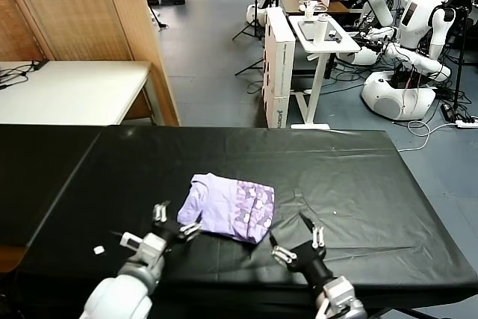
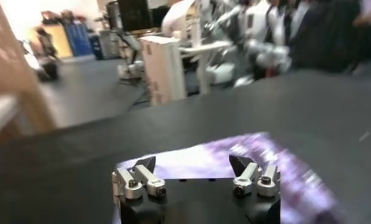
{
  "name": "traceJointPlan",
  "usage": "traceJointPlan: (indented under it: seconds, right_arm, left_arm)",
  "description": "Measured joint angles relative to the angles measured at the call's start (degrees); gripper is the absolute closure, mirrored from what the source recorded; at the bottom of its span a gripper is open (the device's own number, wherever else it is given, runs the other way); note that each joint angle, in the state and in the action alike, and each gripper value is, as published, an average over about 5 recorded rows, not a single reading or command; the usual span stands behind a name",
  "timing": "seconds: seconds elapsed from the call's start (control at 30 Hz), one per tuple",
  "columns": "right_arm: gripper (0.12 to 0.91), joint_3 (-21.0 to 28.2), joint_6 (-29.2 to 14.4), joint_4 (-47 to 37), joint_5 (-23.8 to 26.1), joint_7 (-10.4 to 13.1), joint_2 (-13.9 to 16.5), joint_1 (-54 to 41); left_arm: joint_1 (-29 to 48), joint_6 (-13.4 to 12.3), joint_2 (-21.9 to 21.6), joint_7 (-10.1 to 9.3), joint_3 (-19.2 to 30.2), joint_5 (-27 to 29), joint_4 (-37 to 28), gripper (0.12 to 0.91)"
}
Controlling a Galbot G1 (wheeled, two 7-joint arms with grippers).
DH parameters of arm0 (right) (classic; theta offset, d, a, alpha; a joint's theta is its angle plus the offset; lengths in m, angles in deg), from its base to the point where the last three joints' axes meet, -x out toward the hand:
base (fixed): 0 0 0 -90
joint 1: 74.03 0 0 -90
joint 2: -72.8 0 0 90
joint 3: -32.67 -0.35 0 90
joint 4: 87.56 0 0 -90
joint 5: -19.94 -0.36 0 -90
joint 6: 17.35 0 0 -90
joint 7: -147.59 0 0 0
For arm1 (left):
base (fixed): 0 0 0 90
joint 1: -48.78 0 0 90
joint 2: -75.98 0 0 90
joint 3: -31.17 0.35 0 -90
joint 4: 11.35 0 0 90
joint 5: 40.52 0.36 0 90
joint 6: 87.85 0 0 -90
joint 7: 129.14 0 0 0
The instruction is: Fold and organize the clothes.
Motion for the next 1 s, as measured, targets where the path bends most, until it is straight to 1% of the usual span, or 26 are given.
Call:
traceJointPlan:
  seconds: [0.2, 0.43, 0.6, 1.0]
  right_arm:
    - [0.118, 1.31, -0.04, -1.56, 1.37, 0.16, 0.60, -0.52]
    - [0.118, 2.98, -0.08, -2.72, 2.05, 0.23, 0.32, -1.32]
    - [0.118, 4.01, -0.48, -3.86, 2.21, 0.79, 0.09, -2.22]
    - [0.118, 6.11, -0.70, -6.69, 1.91, 2.13, -1.55, -4.80]
  left_arm:
    - [-1.43, -0.15, 1.13, -0.08, -0.15, 0.60, -0.69, 0.123]
    - [-1.60, -2.09, 2.20, -0.97, -0.27, -0.43, -1.86, 0.123]
    - [-1.50, -2.12, 2.56, -1.17, -0.10, -1.89, -1.59, 0.123]
    - [-1.09, -1.85, 2.75, -1.17, 0.55, -2.46, -2.36, 0.123]
